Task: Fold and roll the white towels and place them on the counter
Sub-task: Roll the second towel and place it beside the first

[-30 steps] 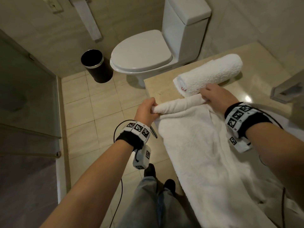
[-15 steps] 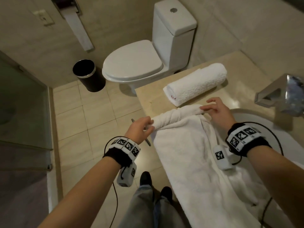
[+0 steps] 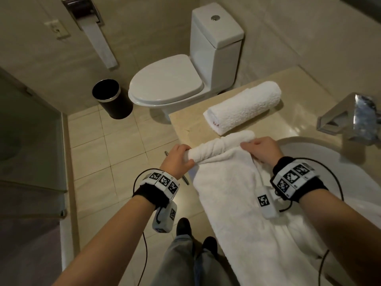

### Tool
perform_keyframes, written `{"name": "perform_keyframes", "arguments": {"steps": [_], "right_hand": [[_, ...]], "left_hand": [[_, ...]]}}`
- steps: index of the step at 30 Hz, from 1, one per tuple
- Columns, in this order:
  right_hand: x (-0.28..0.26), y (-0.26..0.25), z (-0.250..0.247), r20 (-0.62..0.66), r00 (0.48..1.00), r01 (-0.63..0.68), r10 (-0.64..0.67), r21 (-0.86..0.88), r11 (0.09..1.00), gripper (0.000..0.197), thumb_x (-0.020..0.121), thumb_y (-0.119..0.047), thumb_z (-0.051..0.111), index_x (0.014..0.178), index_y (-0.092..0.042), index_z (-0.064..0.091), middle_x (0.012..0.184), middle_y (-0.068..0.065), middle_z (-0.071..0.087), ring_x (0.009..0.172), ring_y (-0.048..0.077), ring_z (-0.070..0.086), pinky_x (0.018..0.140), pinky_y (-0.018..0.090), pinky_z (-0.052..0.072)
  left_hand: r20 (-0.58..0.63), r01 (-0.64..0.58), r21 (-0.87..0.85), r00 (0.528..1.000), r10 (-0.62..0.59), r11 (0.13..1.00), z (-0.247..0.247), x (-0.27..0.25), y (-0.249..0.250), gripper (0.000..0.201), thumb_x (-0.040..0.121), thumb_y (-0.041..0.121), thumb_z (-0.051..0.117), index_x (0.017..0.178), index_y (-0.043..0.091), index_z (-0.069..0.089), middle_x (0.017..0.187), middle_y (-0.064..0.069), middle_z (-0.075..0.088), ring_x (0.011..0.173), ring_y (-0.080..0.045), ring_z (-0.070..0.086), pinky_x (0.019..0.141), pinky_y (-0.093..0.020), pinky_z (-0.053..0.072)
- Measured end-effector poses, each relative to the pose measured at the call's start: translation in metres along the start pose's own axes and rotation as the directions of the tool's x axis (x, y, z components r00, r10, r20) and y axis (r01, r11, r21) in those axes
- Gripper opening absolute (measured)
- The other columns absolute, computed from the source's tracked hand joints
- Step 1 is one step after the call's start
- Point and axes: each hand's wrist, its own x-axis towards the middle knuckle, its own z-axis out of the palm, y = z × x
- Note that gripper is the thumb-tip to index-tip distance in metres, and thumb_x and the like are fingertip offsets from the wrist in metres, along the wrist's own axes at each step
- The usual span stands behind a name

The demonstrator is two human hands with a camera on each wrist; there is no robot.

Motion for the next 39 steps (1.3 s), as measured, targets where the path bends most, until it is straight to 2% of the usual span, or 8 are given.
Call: {"name": "perform_keyframes", "arguments": {"steps": [7, 11, 14, 19, 24, 29, 35, 39], "right_hand": [[-0.003, 0.001, 0.013, -0.079, 0.997, 0.001, -0.017, -0.19, 0.982, 0.034, 0.087, -0.014, 0.055, 0.054, -0.011, 0.045, 0.072, 0.015, 0.056, 0.075, 0.026, 0.054, 0.068, 0.027, 0.037], [0.003, 0.001, 0.013, -0.158, 0.984, 0.02, -0.083, -0.365, 0.931, 0.025, 0.097, -0.015, 0.043, 0.109, 0.003, 0.056, 0.113, 0.026, 0.059, 0.107, 0.039, 0.056, 0.084, 0.037, 0.043], [0.008, 0.001, 0.015, -0.13, 0.99, 0.005, -0.061, -0.397, 0.918, 0.031, 0.1, -0.018, 0.035, 0.121, 0.003, 0.044, 0.12, 0.026, 0.056, 0.111, 0.038, 0.054, 0.087, 0.04, 0.042], [0.017, 0.003, -0.004, -0.058, 0.997, -0.049, 0.041, -0.139, 0.989, 0.031, 0.101, -0.027, 0.034, 0.11, 0.0, 0.045, 0.107, 0.026, 0.059, 0.094, 0.035, 0.059, 0.078, 0.04, 0.047], [-0.012, 0.02, -0.017, 0.117, 0.985, -0.151, 0.13, 0.196, 0.969, 0.014, 0.091, -0.011, 0.049, 0.078, -0.011, 0.045, 0.062, 0.006, 0.049, 0.041, 0.01, 0.046, 0.034, 0.013, 0.031], [-0.066, 0.069, -0.012, 0.21, 0.93, -0.321, 0.302, 0.066, 0.945, 0.038, 0.087, -0.029, 0.057, 0.121, -0.019, 0.041, 0.109, 0.005, 0.055, 0.099, 0.022, 0.056, 0.083, 0.028, 0.045], [-0.142, 0.126, -0.027, 0.161, 0.888, -0.459, 0.43, 0.289, 0.84, 0.007, 0.093, -0.013, 0.05, 0.089, -0.014, 0.055, 0.097, 0.011, 0.06, 0.07, 0.017, 0.053, 0.058, 0.026, 0.034], [-0.207, 0.156, -0.029, -0.068, 0.813, -0.554, 0.579, 0.215, 0.804, 0.02, 0.094, -0.009, 0.047, 0.108, -0.001, 0.06, 0.115, 0.021, 0.06, 0.107, 0.035, 0.056, 0.087, 0.034, 0.042]], "left_hand": [[0.037, -0.055, 0.372, 0.998, 0.045, 0.927, 0.005, 0.008, 0.021, 0.026, 0.093, 0.024, 0.047, 0.11, 0.005, 0.045, 0.111, -0.013, 0.053, 0.102, -0.03, 0.051, 0.072, -0.036, 0.038], [0.002, -0.043, 0.389, 0.999, 0.046, 0.92, 0.0, 0.016, 0.025, 0.027, 0.098, 0.024, 0.042, 0.112, 0.002, 0.042, 0.11, -0.015, 0.053, 0.096, -0.031, 0.053, 0.066, -0.035, 0.033], [-0.028, -0.038, 0.555, 0.998, 0.064, 0.831, 0.006, 0.016, 0.03, 0.025, 0.099, 0.024, 0.039, 0.117, 0.007, 0.04, 0.114, -0.009, 0.052, 0.097, -0.028, 0.055, 0.063, -0.034, 0.035], [-0.052, 0.016, 0.601, 0.998, 0.019, 0.799, 0.015, 0.015, 0.033, 0.025, 0.098, 0.021, 0.04, 0.118, 0.007, 0.04, 0.112, -0.009, 0.055, 0.098, -0.029, 0.057, 0.066, -0.035, 0.037], [-0.054, -0.01, 0.708, 0.996, 0.068, 0.706, 0.015, 0.016, 0.046, 0.033, 0.095, 0.015, 0.038, 0.127, 0.008, 0.032, 0.125, -0.01, 0.046, 0.108, -0.029, 0.049, 0.085, -0.04, 0.038], [0.123, -0.236, 0.742, 0.968, 0.219, 0.627, 0.027, 0.011, 0.067, 0.061, 0.092, 0.018, 0.038, 0.146, 0.021, 0.009, 0.156, -0.01, 0.006, 0.141, -0.033, 0.016, 0.112, -0.055, 0.013], [0.437, -0.571, 0.691, 0.819, 0.373, 0.443, 0.052, 0.004, 0.091, 0.062, 0.096, 0.019, 0.034, 0.149, 0.021, 0.003, 0.158, -0.003, -0.006, 0.146, -0.026, -0.002, 0.115, -0.052, -0.001], [0.508, -0.623, 0.617, 0.782, 0.361, 0.48, 0.067, 0.012, 0.113, 0.055, 0.098, 0.019, 0.029, 0.149, 0.019, 0.009, 0.158, 0.001, 0.003, 0.146, -0.022, 0.003, 0.116, -0.049, 0.002]]}}
